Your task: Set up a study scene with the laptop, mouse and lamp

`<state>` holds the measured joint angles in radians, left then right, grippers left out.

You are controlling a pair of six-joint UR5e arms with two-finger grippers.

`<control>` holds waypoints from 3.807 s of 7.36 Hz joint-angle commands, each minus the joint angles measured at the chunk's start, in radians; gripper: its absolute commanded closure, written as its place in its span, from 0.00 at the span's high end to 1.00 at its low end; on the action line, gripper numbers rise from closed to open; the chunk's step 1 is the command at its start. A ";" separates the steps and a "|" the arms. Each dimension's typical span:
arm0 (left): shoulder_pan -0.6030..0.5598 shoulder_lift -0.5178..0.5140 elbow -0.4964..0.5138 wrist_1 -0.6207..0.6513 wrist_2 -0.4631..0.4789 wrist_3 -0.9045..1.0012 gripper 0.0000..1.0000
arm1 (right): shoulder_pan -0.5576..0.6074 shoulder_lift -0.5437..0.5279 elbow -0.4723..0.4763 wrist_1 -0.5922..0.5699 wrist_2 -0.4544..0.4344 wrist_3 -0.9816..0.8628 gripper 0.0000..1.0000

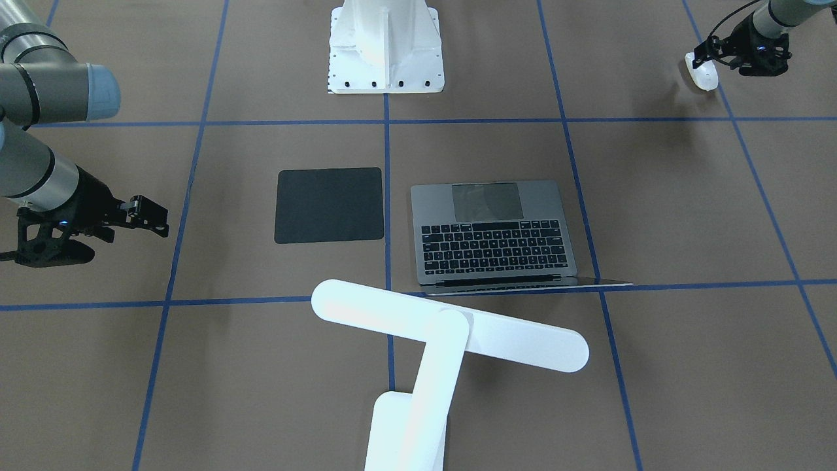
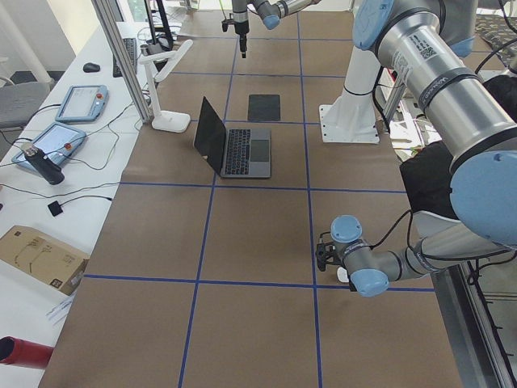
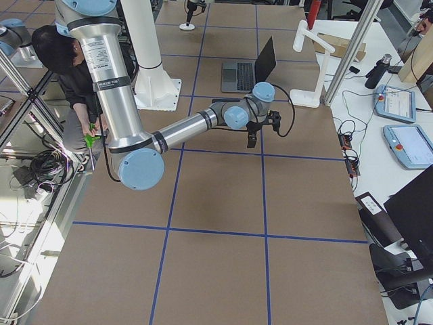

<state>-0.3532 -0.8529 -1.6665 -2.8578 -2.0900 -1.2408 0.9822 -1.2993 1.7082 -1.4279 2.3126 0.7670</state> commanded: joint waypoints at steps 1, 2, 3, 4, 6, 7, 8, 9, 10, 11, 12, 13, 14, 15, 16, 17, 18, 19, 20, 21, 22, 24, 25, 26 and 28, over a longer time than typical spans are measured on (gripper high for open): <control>0.035 -0.021 0.001 0.003 0.020 -0.034 1.00 | -0.003 0.000 -0.005 0.001 -0.004 -0.002 1.00; 0.043 -0.020 0.002 0.006 0.024 -0.034 1.00 | -0.005 0.000 -0.006 0.000 -0.004 -0.002 1.00; 0.043 -0.018 0.004 0.005 0.024 -0.034 1.00 | -0.008 0.000 -0.009 0.000 -0.004 -0.002 1.00; 0.043 -0.018 0.005 0.006 0.024 -0.034 1.00 | -0.010 0.000 -0.009 0.000 -0.004 -0.002 1.00; 0.051 -0.020 0.011 0.006 0.024 -0.034 1.00 | -0.014 -0.002 -0.009 0.001 -0.024 -0.002 1.00; 0.056 -0.020 0.014 0.006 0.024 -0.034 0.99 | -0.014 0.000 -0.009 0.001 -0.024 -0.002 1.00; 0.056 -0.020 0.016 0.005 0.024 -0.034 0.99 | -0.014 0.000 -0.010 0.000 -0.024 -0.002 1.00; 0.056 -0.020 0.017 0.005 0.024 -0.034 0.99 | -0.014 0.000 -0.009 0.000 -0.024 -0.002 1.00; 0.056 -0.021 0.017 0.005 0.022 -0.035 0.99 | -0.014 0.000 -0.009 0.000 -0.024 -0.002 1.00; 0.056 -0.021 0.017 0.005 0.022 -0.034 0.95 | -0.014 0.000 -0.009 0.000 -0.024 -0.002 1.00; 0.056 -0.021 0.019 0.005 0.022 -0.035 0.90 | -0.013 -0.002 -0.007 0.000 -0.024 -0.003 1.00; 0.056 -0.021 0.020 0.005 0.022 -0.036 0.82 | -0.013 0.000 -0.006 0.001 -0.024 -0.002 1.00; 0.056 -0.021 0.022 0.005 0.022 -0.036 0.77 | -0.013 0.000 -0.006 0.001 -0.024 -0.002 1.00; 0.056 -0.021 0.025 0.005 0.022 -0.036 0.71 | -0.013 0.000 -0.006 0.000 -0.024 -0.002 1.00; 0.054 -0.020 0.024 0.002 0.022 -0.036 0.66 | -0.013 -0.002 -0.004 0.001 -0.024 -0.002 1.00; 0.054 -0.020 0.024 -0.003 0.022 -0.037 0.59 | -0.011 -0.002 -0.002 0.000 -0.024 -0.002 1.00; 0.051 -0.018 0.022 -0.005 0.022 -0.037 0.48 | -0.011 -0.002 -0.002 0.000 -0.024 -0.002 1.00; 0.046 -0.018 0.013 -0.005 0.021 -0.037 0.45 | -0.011 -0.003 0.001 0.000 -0.022 -0.002 1.00; 0.043 -0.017 -0.005 -0.005 0.019 -0.046 0.45 | -0.011 -0.003 0.001 0.000 -0.022 -0.002 1.00; 0.043 -0.021 -0.045 -0.005 0.012 -0.115 0.45 | -0.011 -0.003 0.001 0.000 -0.021 -0.002 1.00; 0.045 -0.024 -0.103 0.005 0.005 -0.159 0.45 | -0.011 -0.003 0.001 0.000 -0.016 -0.002 1.00; 0.043 -0.073 -0.174 0.038 -0.040 -0.253 0.45 | -0.013 -0.002 -0.002 0.000 -0.012 -0.002 1.00; 0.040 -0.104 -0.221 0.117 -0.071 -0.306 0.45 | -0.011 0.000 0.002 0.000 -0.009 -0.002 1.00; 0.030 -0.142 -0.296 0.235 -0.076 -0.313 0.45 | -0.011 -0.003 0.002 0.000 -0.009 -0.002 1.00; -0.038 -0.304 -0.442 0.563 -0.079 -0.313 0.45 | -0.013 -0.005 0.001 0.000 -0.012 0.000 1.00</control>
<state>-0.3495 -1.0493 -2.0166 -2.5098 -2.1642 -1.5497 0.9701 -1.3024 1.7093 -1.4281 2.3019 0.7664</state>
